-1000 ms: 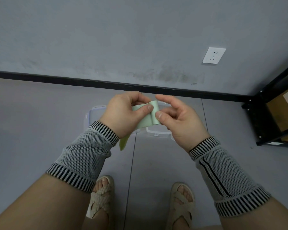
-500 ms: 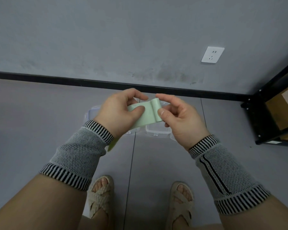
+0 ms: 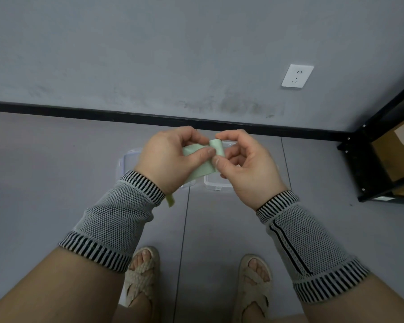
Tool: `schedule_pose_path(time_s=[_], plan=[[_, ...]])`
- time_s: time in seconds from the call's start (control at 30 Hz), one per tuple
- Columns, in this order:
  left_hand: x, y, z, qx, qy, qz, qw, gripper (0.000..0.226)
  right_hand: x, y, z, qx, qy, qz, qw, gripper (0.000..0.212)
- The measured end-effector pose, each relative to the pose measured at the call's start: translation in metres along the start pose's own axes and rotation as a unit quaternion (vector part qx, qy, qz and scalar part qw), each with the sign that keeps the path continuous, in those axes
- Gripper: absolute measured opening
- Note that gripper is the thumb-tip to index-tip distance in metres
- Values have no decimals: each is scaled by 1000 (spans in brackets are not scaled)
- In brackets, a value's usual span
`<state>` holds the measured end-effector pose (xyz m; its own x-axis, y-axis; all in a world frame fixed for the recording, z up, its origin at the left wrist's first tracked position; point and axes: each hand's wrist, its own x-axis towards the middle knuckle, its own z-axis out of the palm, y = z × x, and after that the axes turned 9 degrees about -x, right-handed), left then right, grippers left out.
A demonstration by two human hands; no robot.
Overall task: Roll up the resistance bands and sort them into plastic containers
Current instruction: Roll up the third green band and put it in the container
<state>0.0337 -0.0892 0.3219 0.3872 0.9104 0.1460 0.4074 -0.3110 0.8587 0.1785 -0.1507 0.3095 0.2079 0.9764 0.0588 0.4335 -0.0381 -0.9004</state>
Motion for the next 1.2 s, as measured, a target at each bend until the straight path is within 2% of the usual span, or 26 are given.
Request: schedule_pose_path(time_s=[0.37, 0.47, 0.57, 0.67, 0.8, 0.9, 1.07, 1.13, 1.2], plan=[[0, 0, 2, -55, 6, -11, 998, 14, -3, -2, 4, -8, 11, -14, 1000, 36], [1, 0, -1, -101, 7, -32, 994, 13, -3, 1, 1, 43, 4, 6, 999, 44], [1, -1, -5, -124, -4, -43, 991, 12, -2, 2, -6, 99, -23, 21, 995, 38], [0, 0, -5, -106, -22, -36, 993, 11, -3, 0, -6, 123, -50, 26, 991, 41], [-1, -1, -4, -78, -35, -27, 996, 8, -4, 0, -5, 99, -71, 20, 992, 47], [0, -2, -3, -49, -37, -22, 998, 9, -3, -1, -3, 86, -47, 14, 995, 42], [1, -7, -1, -45, -30, -62, 997, 9, -4, 0, 0, 47, -7, 2, 999, 40], [2, -9, -1, -33, -32, -53, 997, 5, -3, 1, -1, 52, -6, 0, 999, 40], [3, -8, -2, -42, -22, -43, 998, 13, -2, 1, -2, 85, -13, 9, 996, 39]])
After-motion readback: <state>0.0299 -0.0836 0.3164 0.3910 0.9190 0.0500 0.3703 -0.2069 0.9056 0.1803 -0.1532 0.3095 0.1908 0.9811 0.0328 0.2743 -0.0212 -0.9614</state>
